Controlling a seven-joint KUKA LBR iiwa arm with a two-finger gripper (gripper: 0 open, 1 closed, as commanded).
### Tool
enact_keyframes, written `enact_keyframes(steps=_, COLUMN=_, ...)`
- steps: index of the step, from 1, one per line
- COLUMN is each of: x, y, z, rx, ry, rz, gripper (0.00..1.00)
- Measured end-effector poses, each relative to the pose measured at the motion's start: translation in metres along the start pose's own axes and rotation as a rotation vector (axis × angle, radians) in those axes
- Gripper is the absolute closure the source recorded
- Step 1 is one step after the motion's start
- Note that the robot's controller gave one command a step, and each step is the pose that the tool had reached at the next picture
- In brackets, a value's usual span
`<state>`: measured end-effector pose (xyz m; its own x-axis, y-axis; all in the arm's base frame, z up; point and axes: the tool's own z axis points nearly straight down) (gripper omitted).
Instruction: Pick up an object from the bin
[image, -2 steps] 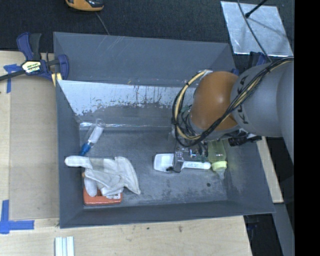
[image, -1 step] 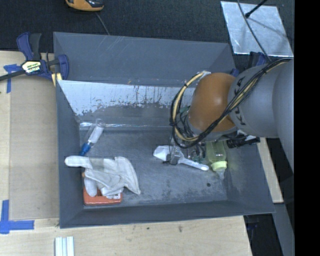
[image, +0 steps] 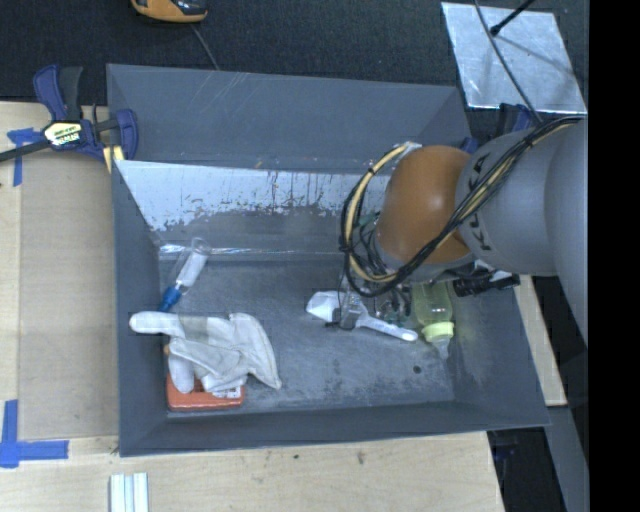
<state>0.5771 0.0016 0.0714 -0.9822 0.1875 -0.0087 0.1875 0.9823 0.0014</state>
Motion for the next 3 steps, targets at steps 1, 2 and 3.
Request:
enact_keyframes(steps=1, x=-0.03, y=-0.004, z=-0.092, rx=0.001, ry=0.007, rz=0.001, gripper=1.0)
enact_keyframes(steps=2, x=-0.03, y=-0.004, z=-0.092, rx=0.001, ry=0.007, rz=0.002, gripper=1.0)
enact_keyframes(steps=3, x=-0.036, y=0.0, z=-0.128, rx=0.001, ry=0.011, rz=-0.006, gripper=1.0)
